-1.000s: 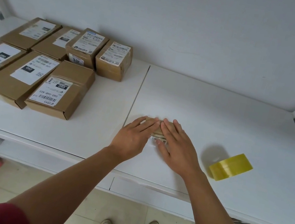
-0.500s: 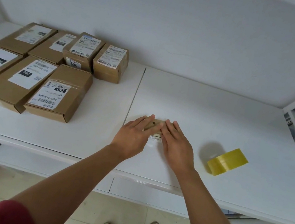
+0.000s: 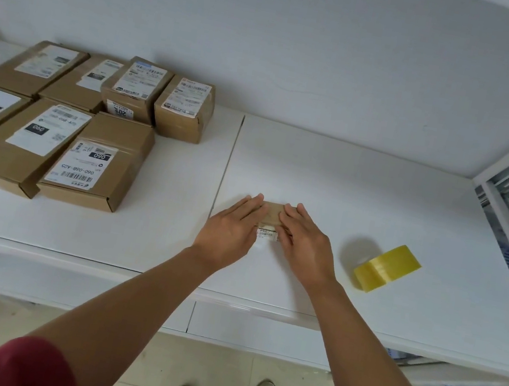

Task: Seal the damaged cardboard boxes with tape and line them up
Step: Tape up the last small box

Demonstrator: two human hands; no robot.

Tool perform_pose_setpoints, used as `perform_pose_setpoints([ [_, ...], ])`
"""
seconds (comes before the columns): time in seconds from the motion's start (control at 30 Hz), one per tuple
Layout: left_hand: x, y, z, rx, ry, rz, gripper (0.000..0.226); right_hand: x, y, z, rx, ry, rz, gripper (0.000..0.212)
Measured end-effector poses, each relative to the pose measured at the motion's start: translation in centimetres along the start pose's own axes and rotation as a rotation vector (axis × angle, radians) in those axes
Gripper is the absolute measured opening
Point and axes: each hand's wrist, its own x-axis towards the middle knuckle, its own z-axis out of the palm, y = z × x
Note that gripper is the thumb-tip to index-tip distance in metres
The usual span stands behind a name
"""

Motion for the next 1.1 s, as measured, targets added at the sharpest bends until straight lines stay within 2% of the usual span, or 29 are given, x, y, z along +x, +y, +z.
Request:
perform_pose_setpoints([
  [0.17, 0.0, 0.4, 0.2, 0.005, -0.002, -0.021, 0.052, 0.0, -0.3, -0.1, 0.012, -0.051, 0.047, 0.035],
  [0.37, 0.1, 0.8, 0.4, -0.05, 0.021, -0.067, 0.049, -0.3, -0.2, 0.2, 0.073, -0.039, 0.112, 0.032],
  [0.47, 0.0, 0.6, 0.4, -0.043, 0.01, -0.046, 0.053, -0.2, -0.1, 0.1, 0.073, -0.06, 0.075, 0.034],
  [0.57, 0.0, 0.5, 0.6, -0.047, 0.022, -0.058, 0.047, -0.4, 0.0, 0.1, 0.091, -0.043, 0.053, 0.029],
  [0.7, 0.2, 1.4, 0.9, -0.073, 0.072, -0.115, 0.044, 0.2, 0.6, -0.9, 0.224, -0.115, 0.182, 0.025],
  [0.83, 0.1, 2.8, 1.0, -0.099, 0.122, -0.202, 0.064, 1.7, 1.4, -4.1, 0.22, -0.254, 0.163, 0.028],
  [0.93, 0.2, 3.8, 1.7, -0.105, 0.164, -0.26, 0.074, 1.9, 3.8, -7.9, 0.146, -0.183, 0.124, 0.026],
  [1.0, 0.7, 4.9, 2.1, -0.045, 0.239, -0.26, 0.067, 1.5, 6.7, -10.4, 0.026, -0.198, 0.147, 0.027],
  [1.1, 2.1, 8.1, 3.0, -0.048, 0.418, -0.078, 0.035, 0.5, 10.7, -13.4, -0.158, -0.33, 0.216, 0.033],
])
